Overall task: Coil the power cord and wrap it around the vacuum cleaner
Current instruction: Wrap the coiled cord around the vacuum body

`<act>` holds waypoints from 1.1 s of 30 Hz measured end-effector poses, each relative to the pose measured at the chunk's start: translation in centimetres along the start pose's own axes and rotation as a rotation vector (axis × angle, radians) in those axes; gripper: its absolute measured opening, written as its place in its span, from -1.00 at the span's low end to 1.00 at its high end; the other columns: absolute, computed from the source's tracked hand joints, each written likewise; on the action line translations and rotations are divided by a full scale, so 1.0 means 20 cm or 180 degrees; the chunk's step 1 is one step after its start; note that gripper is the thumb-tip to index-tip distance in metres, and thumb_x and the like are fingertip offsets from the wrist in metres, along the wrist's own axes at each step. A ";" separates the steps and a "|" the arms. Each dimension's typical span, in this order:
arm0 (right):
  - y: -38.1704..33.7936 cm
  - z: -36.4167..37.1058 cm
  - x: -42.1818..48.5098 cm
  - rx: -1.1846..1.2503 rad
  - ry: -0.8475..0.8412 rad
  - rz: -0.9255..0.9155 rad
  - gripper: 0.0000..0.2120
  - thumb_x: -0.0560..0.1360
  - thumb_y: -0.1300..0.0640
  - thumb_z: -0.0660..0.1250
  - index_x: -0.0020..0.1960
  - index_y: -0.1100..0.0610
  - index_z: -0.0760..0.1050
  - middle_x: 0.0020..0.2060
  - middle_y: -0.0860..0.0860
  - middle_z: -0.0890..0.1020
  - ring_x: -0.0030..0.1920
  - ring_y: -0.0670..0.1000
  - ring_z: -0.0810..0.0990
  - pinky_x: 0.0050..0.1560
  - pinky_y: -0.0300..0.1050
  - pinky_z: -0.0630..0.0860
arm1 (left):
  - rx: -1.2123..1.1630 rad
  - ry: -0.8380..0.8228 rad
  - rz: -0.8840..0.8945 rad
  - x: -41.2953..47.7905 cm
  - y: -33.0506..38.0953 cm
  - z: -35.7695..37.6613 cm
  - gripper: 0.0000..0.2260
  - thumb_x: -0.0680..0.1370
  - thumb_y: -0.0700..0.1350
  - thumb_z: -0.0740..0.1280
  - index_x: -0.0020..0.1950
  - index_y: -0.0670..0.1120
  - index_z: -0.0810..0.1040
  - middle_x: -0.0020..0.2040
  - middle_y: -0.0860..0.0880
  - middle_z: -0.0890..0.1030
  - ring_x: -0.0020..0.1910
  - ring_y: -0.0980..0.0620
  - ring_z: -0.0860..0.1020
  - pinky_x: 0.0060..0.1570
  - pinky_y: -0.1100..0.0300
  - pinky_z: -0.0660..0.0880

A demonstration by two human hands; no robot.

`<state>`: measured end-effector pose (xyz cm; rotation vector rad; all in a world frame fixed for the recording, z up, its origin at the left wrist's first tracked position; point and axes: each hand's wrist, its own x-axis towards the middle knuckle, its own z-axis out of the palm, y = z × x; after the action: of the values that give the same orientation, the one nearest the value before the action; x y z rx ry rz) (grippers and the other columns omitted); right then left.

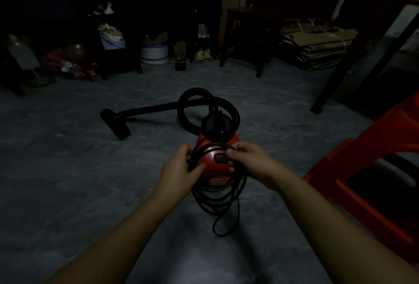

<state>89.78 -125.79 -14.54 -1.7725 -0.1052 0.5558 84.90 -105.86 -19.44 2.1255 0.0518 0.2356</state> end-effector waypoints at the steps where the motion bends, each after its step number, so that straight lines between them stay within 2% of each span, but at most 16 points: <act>1: 0.01 0.00 0.01 -0.0095 0.0045 -0.0038 -0.86 0.60 0.08 0.30 -0.06 0.13 0.54 -0.23 0.06 0.61 -0.24 -0.01 0.60 -0.13 -0.08 0.54 | 0.0081 -0.0130 0.0004 0.00 -0.01 0.00 -0.74 0.47 -0.04 0.48 0.04 0.02 0.45 -0.15 0.10 0.64 -0.18 0.14 0.63 -0.13 0.04 0.61; 4: 0.02 0.01 0.04 -0.0378 0.0184 -0.0185 -0.68 0.60 -0.09 0.27 -0.03 0.15 0.60 -0.10 0.10 0.68 -0.06 0.09 0.66 0.05 -0.02 0.57 | 0.0154 -0.0456 0.0014 0.00 -0.02 -0.01 -0.63 0.44 -0.10 0.51 0.14 0.06 0.43 -0.09 0.17 0.60 -0.15 0.25 0.61 -0.14 0.24 0.59; 6: 0.02 0.03 0.05 -0.0452 0.0232 -0.0247 -0.57 0.60 -0.14 0.19 0.04 0.23 0.58 0.04 0.22 0.67 0.10 0.23 0.64 0.24 0.16 0.54 | 0.0099 -0.0539 -0.0019 0.01 -0.01 0.00 -0.57 0.42 -0.13 0.53 0.19 0.06 0.42 -0.09 0.18 0.59 -0.20 0.28 0.60 -0.22 0.39 0.50; 7: 0.01 0.03 0.06 -0.0522 0.0257 -0.0292 -0.57 0.61 -0.11 0.17 0.05 0.25 0.56 0.06 0.25 0.66 0.13 0.26 0.62 0.27 0.24 0.50 | -0.0043 -0.0539 -0.0089 0.01 0.00 0.00 -0.57 0.42 -0.17 0.53 0.19 0.03 0.43 -0.09 0.17 0.60 -0.22 0.29 0.60 -0.23 0.42 0.48; 10: 0.00 0.04 0.07 -0.0745 0.0249 -0.0401 -0.65 0.58 -0.10 0.20 -0.02 0.14 0.61 -0.01 0.19 0.69 0.07 0.19 0.66 0.24 0.25 0.51 | -0.0774 -0.0500 -0.0499 0.02 0.03 0.01 -0.61 0.42 -0.29 0.52 0.16 -0.11 0.46 -0.08 0.03 0.65 -0.23 0.29 0.63 -0.24 0.38 0.53; 12: 0.00 0.06 0.07 -0.0854 0.0186 -0.0517 -0.69 0.54 -0.12 0.23 -0.10 0.06 0.62 -0.10 0.11 0.70 -0.01 0.12 0.68 0.19 0.18 0.56 | -0.1351 -0.0493 -0.0780 0.02 0.06 0.01 -0.64 0.43 -0.32 0.50 0.16 -0.19 0.48 -0.04 -0.10 0.69 -0.16 0.11 0.67 -0.22 0.32 0.60; 14: 0.00 0.08 0.07 -0.0922 0.0159 -0.0634 -0.71 0.55 -0.10 0.24 -0.12 0.07 0.62 -0.13 0.15 0.68 -0.06 0.17 0.66 0.12 0.19 0.55 | -0.1780 -0.0485 -0.1015 0.02 0.09 0.00 -0.70 0.45 -0.31 0.49 0.13 -0.25 0.51 -0.06 -0.18 0.70 -0.23 0.03 0.67 -0.26 0.26 0.62; 17: -0.02 0.09 0.05 -0.0942 0.0073 -0.0675 -0.62 0.52 -0.18 0.25 -0.07 0.12 0.63 -0.08 0.23 0.66 0.00 0.26 0.64 0.11 0.26 0.55 | -0.1647 -0.0560 -0.0998 0.03 0.11 -0.03 -0.77 0.48 -0.24 0.48 0.05 -0.27 0.52 -0.32 -0.05 0.63 -0.46 0.13 0.58 -0.42 0.20 0.56; 19: -0.02 0.10 0.05 -0.0941 -0.0017 -0.0633 -0.66 0.54 -0.19 0.27 -0.06 0.05 0.65 -0.11 0.13 0.70 -0.04 0.17 0.68 0.08 0.18 0.60 | -0.1516 -0.0536 -0.0881 0.04 0.11 -0.05 -0.80 0.48 -0.20 0.48 0.00 -0.24 0.52 -0.44 0.06 0.57 -0.53 0.13 0.53 -0.48 0.14 0.53; 20: -0.02 0.10 0.04 -0.0871 -0.0028 -0.0599 -0.71 0.57 -0.15 0.28 -0.06 0.02 0.66 -0.14 0.06 0.71 -0.07 0.08 0.69 0.05 0.07 0.62 | -0.1503 -0.0510 -0.0833 0.04 0.10 -0.06 -0.81 0.49 -0.19 0.48 -0.02 -0.21 0.51 -0.46 0.07 0.55 -0.55 0.12 0.52 -0.49 0.13 0.54; 21: -0.02 0.11 0.04 -0.0728 -0.0034 -0.0523 -0.74 0.59 -0.11 0.28 -0.04 0.02 0.66 -0.18 0.00 0.71 -0.10 0.02 0.70 0.00 -0.02 0.62 | -0.1510 -0.0493 -0.0795 0.04 0.10 -0.06 -0.82 0.50 -0.18 0.48 -0.04 -0.19 0.51 -0.48 0.07 0.53 -0.56 0.11 0.50 -0.48 0.10 0.55; 23: 0.00 0.11 0.02 -0.0383 -0.0102 -0.0253 -0.72 0.61 -0.09 0.26 0.01 0.08 0.64 -0.22 0.02 0.69 -0.16 0.01 0.70 -0.08 -0.10 0.62 | -0.1590 -0.0408 -0.0729 0.03 0.11 -0.08 -0.84 0.52 -0.16 0.45 -0.08 -0.16 0.48 -0.50 0.06 0.48 -0.57 0.07 0.45 -0.46 0.04 0.58; 25: 0.02 0.11 0.01 -0.0107 -0.0151 -0.0030 -0.62 0.58 -0.17 0.26 0.03 0.13 0.64 -0.22 0.09 0.70 -0.18 0.04 0.71 -0.04 -0.03 0.62 | -0.1670 -0.0156 -0.0702 0.03 0.10 -0.10 -0.82 0.55 -0.16 0.42 -0.12 -0.16 0.44 -0.50 0.07 0.46 -0.57 0.04 0.43 -0.44 0.00 0.60; 28: 0.01 0.11 0.00 0.0308 -0.0141 0.0175 -0.54 0.59 -0.21 0.19 -0.03 0.13 0.67 -0.17 0.12 0.71 -0.14 0.10 0.68 0.06 0.10 0.60 | -0.1823 0.0234 -0.0795 0.04 0.09 -0.14 -0.84 0.57 -0.16 0.39 -0.06 -0.20 0.44 -0.47 0.04 0.50 -0.56 0.00 0.47 -0.44 -0.01 0.61; 31: -0.02 0.13 0.00 0.0841 -0.0169 0.0258 -0.55 0.65 -0.13 0.13 -0.04 0.19 0.62 -0.26 0.13 0.66 -0.20 0.12 0.65 -0.06 0.02 0.57 | -0.1957 0.0381 -0.0884 0.03 0.08 -0.16 -0.83 0.59 -0.16 0.37 -0.05 -0.22 0.44 -0.41 -0.10 0.48 -0.55 -0.02 0.48 -0.46 0.01 0.61; 33: -0.04 0.14 0.00 0.0915 -0.0155 0.0244 -0.60 0.66 -0.10 0.12 -0.06 0.16 0.59 -0.31 0.10 0.61 -0.24 0.09 0.60 -0.19 -0.06 0.53 | -0.2007 0.0363 -0.0867 0.03 0.09 -0.17 -0.82 0.59 -0.17 0.37 0.00 -0.27 0.44 -0.37 -0.13 0.49 -0.55 -0.01 0.49 -0.41 -0.05 0.62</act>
<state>88.85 -123.09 -14.19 -1.4883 0.0093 0.6366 84.79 -103.92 -16.07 1.4573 0.2931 0.1802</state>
